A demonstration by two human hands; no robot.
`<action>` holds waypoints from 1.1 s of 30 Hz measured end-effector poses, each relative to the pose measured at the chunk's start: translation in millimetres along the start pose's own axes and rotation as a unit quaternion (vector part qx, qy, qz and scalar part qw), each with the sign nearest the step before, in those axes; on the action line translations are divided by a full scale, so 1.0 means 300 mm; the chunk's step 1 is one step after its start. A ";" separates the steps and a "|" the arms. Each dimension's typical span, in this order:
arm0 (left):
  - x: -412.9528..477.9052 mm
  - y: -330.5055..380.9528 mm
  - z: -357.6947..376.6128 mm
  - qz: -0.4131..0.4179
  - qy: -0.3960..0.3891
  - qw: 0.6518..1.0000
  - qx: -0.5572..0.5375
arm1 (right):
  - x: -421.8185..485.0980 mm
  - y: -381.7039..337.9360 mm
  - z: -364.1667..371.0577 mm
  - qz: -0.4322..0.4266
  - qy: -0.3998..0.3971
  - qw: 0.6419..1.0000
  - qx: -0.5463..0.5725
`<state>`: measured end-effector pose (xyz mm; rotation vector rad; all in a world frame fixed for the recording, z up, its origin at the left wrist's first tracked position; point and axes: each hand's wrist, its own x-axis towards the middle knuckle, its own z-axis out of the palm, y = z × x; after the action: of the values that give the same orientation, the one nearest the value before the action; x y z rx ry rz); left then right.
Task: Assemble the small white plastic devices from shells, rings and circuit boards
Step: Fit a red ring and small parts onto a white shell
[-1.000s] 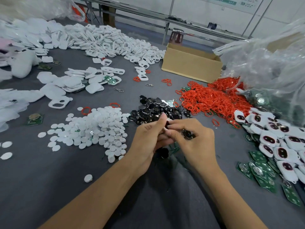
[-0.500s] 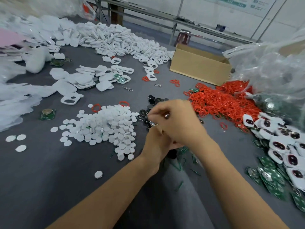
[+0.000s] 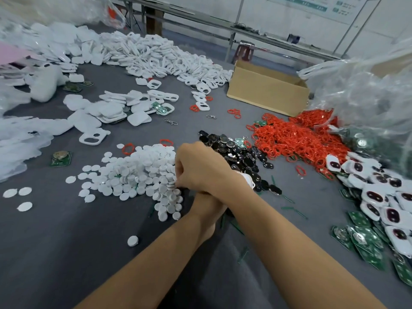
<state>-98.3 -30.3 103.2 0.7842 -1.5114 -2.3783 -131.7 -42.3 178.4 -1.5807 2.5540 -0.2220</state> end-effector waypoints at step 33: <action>0.024 0.041 0.022 0.078 -0.023 0.997 -0.012 | -0.284 0.366 0.093 0.120 0.288 0.851 0.422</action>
<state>-109.0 -33.9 114.0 0.5870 -1.4985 -2.3093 -185.1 80.8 132.7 -0.9045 2.3600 -1.7227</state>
